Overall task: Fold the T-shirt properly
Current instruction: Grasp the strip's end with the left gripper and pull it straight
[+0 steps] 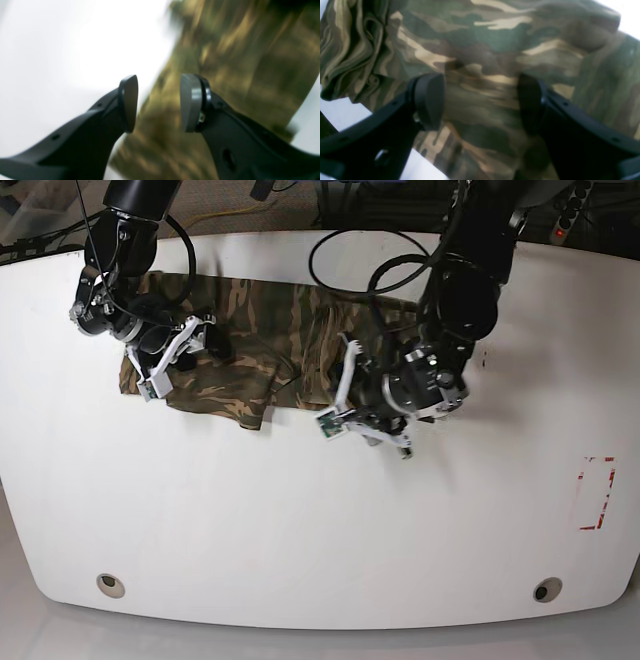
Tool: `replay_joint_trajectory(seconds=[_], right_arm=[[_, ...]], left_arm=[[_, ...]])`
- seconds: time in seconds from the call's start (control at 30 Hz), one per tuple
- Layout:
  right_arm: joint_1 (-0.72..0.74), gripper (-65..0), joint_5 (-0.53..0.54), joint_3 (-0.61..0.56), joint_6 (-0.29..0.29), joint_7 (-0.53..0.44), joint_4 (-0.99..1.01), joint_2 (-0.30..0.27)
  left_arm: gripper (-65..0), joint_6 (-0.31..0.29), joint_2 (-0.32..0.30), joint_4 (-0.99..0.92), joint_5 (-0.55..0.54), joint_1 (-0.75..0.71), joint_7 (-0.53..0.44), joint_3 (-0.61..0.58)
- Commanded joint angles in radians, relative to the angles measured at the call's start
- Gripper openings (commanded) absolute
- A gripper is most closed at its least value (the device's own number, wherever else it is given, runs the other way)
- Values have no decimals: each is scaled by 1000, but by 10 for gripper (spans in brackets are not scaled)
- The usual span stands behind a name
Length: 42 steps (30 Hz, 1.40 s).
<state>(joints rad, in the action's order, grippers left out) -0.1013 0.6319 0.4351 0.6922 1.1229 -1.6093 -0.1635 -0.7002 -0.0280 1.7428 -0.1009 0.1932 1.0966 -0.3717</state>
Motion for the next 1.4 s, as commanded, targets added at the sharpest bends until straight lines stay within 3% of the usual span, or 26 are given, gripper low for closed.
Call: replay_joint_trajectory(seconds=[0.0, 0.2, 0.43, 0.5, 0.57, 0.67, 0.73, 0.9, 1.2, 1.37], right_arm=[[10, -212, 27, 8, 6, -17, -36, -12], [15, -208, 29, 47, 6, -4, -110, -12], [91, -203, 29, 255, 6, 125, -115, -12], [124, -195, 27, 330, 6, 170, -99, -18], [143, -155, 27, 388, 6, 197, -58, -29], [159, -35, 29, 451, 6, 204, 66, -78], [160, -6, 29, 462, 6, 204, 119, -90], [151, -49, 26, 471, 6, 197, 162, -86], [133, -51, -37, 437, 6, 130, 218, -64], [114, -51, -53, 428, 6, 96, 286, -66]], left_arm=[[-406, 2, -26, 15, 2, -34, -17, 78], [-406, 2, -79, 18, -6, -128, -20, 227], [-406, 2, -89, -34, 2, -215, -135, 307], [-406, 2, -118, -65, -1, -232, -163, 300], [-406, 2, -125, -83, -1, -238, -166, 300], [-406, 2, -128, -86, -6, -252, -166, 308], [-407, 2, -129, -73, -6, -257, -166, 310], [-407, 2, -131, -68, -1, -258, -166, 310], [-407, 2, -131, -68, -1, -278, -166, 311], [-407, 2, -160, -66, -6, -301, -166, 311]])
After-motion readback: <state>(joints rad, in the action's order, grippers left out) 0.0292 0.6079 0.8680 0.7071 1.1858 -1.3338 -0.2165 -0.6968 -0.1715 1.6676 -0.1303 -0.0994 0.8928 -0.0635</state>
